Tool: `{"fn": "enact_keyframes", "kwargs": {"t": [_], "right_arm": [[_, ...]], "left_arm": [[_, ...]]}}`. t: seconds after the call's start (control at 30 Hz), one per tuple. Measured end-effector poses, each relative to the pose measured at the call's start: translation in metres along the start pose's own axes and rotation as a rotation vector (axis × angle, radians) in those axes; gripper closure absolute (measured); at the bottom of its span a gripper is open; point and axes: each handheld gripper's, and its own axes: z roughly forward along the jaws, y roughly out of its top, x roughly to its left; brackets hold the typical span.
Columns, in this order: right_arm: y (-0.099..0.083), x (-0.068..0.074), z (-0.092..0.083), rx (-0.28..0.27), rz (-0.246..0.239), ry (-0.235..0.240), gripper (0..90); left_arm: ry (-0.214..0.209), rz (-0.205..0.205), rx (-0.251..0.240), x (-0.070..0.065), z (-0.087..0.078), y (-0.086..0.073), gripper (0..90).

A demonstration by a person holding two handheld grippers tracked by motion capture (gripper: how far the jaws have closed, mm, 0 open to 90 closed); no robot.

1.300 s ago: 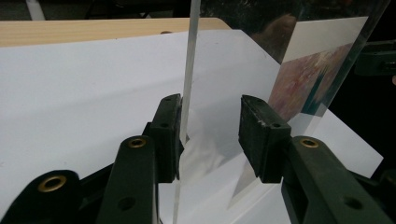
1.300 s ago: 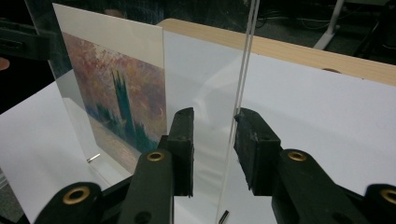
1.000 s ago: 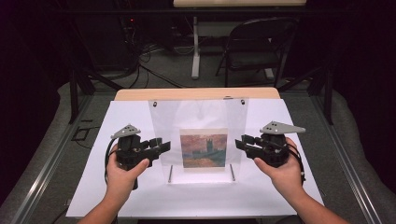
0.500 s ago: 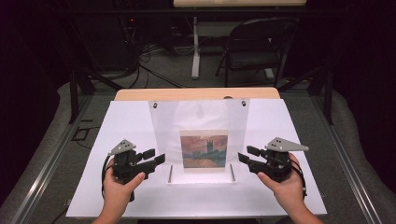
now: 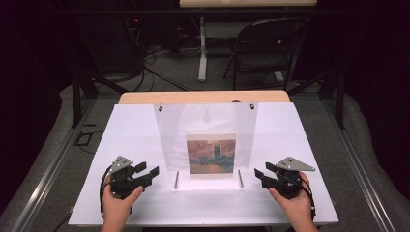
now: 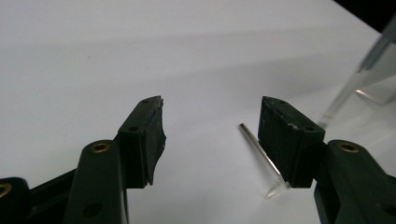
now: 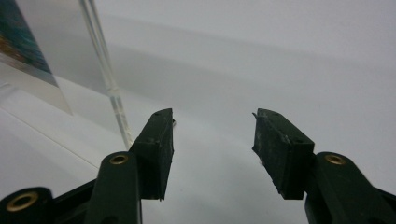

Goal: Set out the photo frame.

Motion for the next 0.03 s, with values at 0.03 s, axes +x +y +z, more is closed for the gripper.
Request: {"fn": "enact_keyframes", "kwargs": {"t": [0.03], "right_arm": [[-0.0020,-0.0004,0.0014,0.003,0.004,-0.004,46.4]], "left_arm": [[0.014,0.002,0.005,0.0013,0.0013,-0.0014,40.3]]}}
